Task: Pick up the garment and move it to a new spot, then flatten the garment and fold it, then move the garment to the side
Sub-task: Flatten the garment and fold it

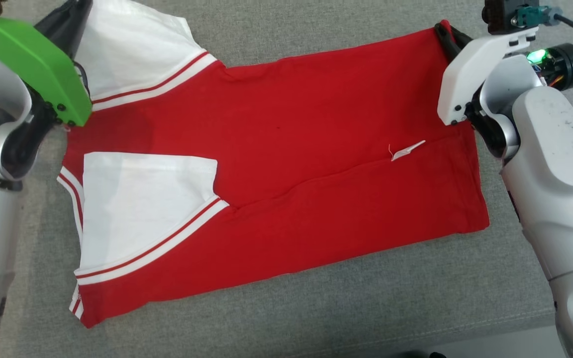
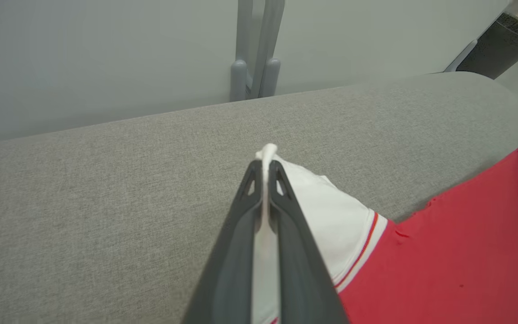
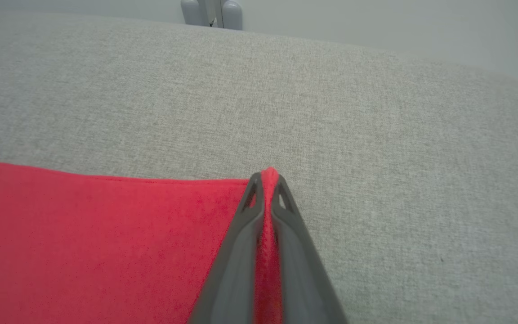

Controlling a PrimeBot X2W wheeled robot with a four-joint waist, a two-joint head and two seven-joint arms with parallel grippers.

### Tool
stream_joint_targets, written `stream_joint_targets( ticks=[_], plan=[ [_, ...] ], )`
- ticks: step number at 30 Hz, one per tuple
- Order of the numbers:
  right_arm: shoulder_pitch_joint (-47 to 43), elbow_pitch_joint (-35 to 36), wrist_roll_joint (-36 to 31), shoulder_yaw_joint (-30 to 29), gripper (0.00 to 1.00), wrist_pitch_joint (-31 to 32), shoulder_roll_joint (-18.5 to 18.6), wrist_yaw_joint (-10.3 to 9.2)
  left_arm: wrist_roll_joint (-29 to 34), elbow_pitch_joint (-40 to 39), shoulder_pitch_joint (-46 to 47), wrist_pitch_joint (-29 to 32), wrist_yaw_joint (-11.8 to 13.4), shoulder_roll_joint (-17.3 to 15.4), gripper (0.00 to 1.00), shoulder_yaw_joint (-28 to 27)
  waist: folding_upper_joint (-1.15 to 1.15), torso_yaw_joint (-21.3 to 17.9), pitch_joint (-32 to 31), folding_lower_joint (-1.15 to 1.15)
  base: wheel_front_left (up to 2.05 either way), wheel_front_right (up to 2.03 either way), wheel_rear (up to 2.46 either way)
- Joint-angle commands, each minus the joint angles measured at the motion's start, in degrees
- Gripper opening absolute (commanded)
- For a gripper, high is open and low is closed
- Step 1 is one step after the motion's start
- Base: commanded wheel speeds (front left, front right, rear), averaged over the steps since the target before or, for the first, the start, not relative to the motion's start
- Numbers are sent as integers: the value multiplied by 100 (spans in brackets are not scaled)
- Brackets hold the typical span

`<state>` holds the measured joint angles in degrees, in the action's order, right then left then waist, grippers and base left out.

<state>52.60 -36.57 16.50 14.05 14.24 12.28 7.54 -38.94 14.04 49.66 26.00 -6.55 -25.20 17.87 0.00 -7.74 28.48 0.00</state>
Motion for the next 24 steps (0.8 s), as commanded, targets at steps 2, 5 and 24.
stream_joint_targets(
  ticks=[2,5,24],
  plan=[
    [-269,82,58,37,0,-182,107,-10,-81,-231,-353,-117,0,-50,0,-56,0,79,-201,0,0,0,0],
    [-573,248,104,84,0,-420,251,-10,-184,-649,-859,-298,91,-86,0,-165,0,164,-374,0,0,0,0],
    [-3015,1896,348,-271,0,-1021,759,-9,-564,-1774,-4216,-1671,693,544,0,-338,0,710,-1387,0,0,0,0]
  ],
)
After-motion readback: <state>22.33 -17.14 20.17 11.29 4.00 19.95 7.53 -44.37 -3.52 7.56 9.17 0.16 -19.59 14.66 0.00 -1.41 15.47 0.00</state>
